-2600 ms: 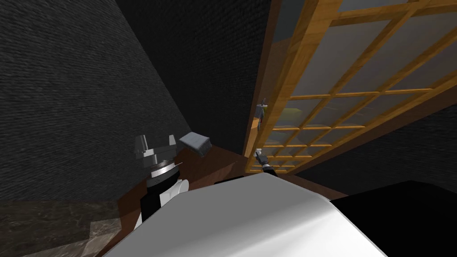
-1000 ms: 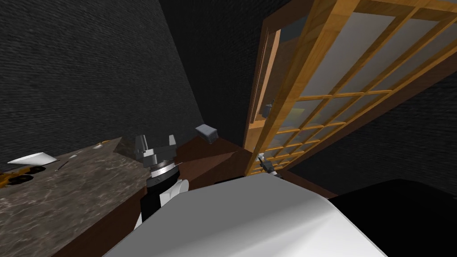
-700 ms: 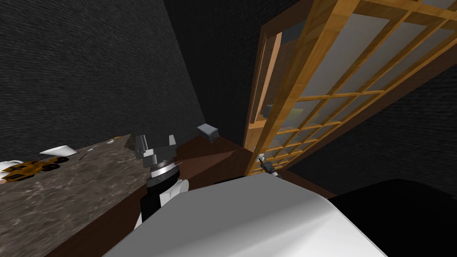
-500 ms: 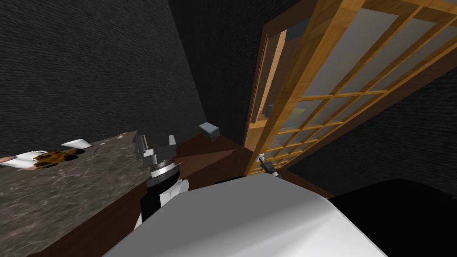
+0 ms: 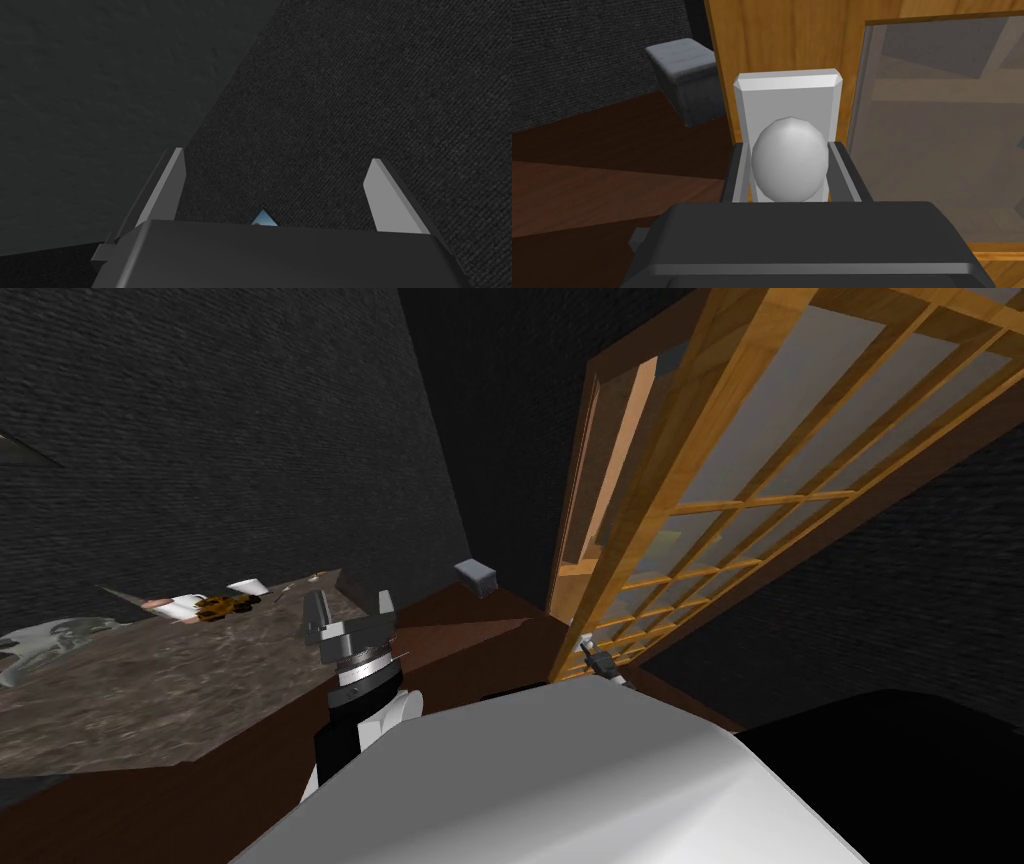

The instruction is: Pull the door open

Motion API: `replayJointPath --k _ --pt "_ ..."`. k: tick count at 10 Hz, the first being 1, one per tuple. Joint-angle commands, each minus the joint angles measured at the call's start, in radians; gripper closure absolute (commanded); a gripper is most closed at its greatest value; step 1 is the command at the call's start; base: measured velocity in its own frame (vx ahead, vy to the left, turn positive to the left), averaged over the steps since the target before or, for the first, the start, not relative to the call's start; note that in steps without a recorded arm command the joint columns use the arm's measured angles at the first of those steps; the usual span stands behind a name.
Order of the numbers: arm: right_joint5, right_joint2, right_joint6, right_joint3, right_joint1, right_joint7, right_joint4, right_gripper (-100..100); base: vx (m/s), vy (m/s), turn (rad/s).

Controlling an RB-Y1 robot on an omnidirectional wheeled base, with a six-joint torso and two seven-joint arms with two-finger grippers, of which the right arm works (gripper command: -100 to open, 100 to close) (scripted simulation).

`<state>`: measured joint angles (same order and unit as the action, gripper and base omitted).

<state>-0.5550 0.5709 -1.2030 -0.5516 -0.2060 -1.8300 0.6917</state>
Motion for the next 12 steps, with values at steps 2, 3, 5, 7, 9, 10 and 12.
replayJointPath --k 2,3,5,7,9,10,12 --pt "0.006 0.006 -0.021 -0.004 0.002 -0.012 -0.012 100 -0.192 -0.046 0.115" --pt "0.008 0.007 -0.026 -0.006 0.003 -0.016 -0.015 100 -0.169 -0.039 0.088" --pt "0.022 0.009 -0.050 -0.024 -0.012 -0.016 -0.024 100 -0.045 -0.006 0.015" --pt "0.030 0.011 -0.070 -0.033 -0.020 -0.018 -0.029 100 -0.004 0.001 0.000" --pt "0.044 0.015 -0.104 -0.049 -0.033 -0.021 -0.038 100 -0.004 0.000 0.007" --pt "0.053 0.018 -0.128 -0.061 -0.042 -0.024 -0.044 100 -0.026 -0.014 0.020" --pt "0.073 0.024 -0.177 -0.084 -0.060 -0.029 -0.057 100 -0.050 -0.048 0.016"
